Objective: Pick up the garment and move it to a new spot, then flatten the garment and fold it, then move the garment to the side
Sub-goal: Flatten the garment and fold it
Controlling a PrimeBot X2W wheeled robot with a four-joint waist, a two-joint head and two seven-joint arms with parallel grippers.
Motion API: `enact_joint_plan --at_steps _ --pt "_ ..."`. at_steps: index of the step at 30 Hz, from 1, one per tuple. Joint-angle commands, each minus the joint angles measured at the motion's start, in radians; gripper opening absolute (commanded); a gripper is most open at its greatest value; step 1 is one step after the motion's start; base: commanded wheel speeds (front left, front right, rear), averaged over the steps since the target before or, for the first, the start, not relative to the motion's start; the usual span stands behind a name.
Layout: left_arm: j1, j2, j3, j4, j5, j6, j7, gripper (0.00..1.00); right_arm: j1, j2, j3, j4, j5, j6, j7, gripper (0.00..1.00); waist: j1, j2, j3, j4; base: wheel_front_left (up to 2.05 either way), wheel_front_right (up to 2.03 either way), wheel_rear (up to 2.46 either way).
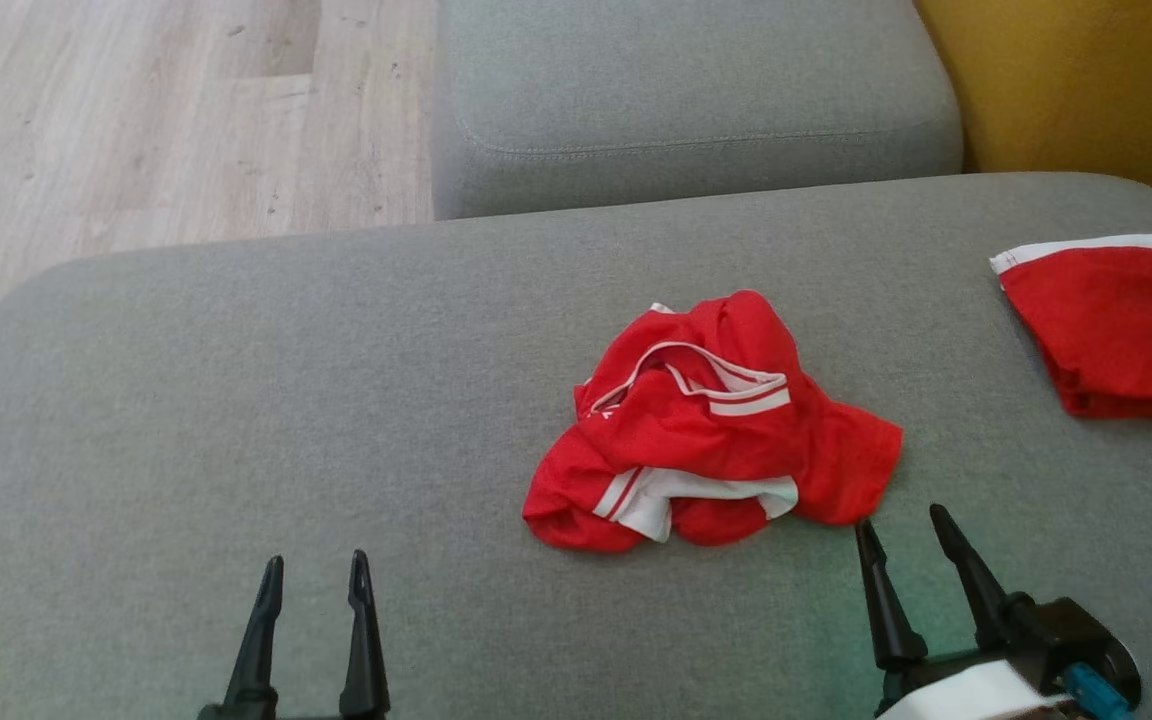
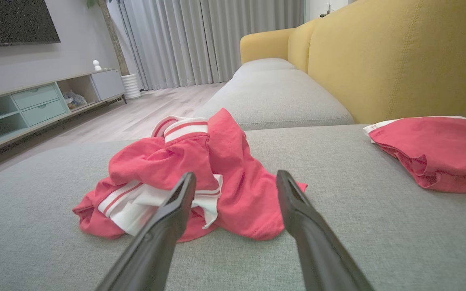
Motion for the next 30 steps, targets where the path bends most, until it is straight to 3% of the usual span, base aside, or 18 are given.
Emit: enact_joint_plan --at_steps 1,4,10,19,25,30 --pt "-0.051 -0.005 0.028 -0.029 0.009 0.003 -0.01 1.0 -0.049 -0.003 0.027 -0.025 -0.008 -0.001 -0.004 1.0 0.0 0.0 0.001 -0.006 0.0 0.0 0.0" --pt "-0.049 -0.005 0.024 -0.025 0.009 0.001 -0.01 1.0 -0.06 -0.003 0.037 -0.024 -0.01 -0.001 -0.004 1.0 0.0 0.0 0.007 -0.028 0.0 0.0 0.0" --pt "-0.152 -0.005 -0.063 0.026 0.029 -0.055 -0.01 1.0 -0.098 -0.004 0.068 -0.033 -0.006 -0.001 -0.004 1.0 0.0 0.0 0.049 -0.134 0.0 0.0 0.0" --pt "-0.456 -0.005 -0.268 0.23 0.104 -0.132 -0.001 1.0 -0.155 -0.004 0.092 -0.065 0.011 -0.001 -0.004 1.0 0.0 0.0 0.151 -0.304 0.0 0.0 0.0" --pt "-0.619 -0.005 -0.355 0.315 0.103 -0.133 0.09 1.0 -0.167 -0.004 0.094 -0.068 0.032 -0.001 -0.004 1.0 0.0 0.0 0.204 -0.361 0.0 0.0 0.0" --pt "-0.719 0.0 -0.369 0.396 0.154 -0.077 0.174 1.0 -0.18 -0.003 0.104 -0.073 0.062 -0.001 -0.004 1.0 0.0 0.0 0.244 -0.397 0.0 0.0 0.0"
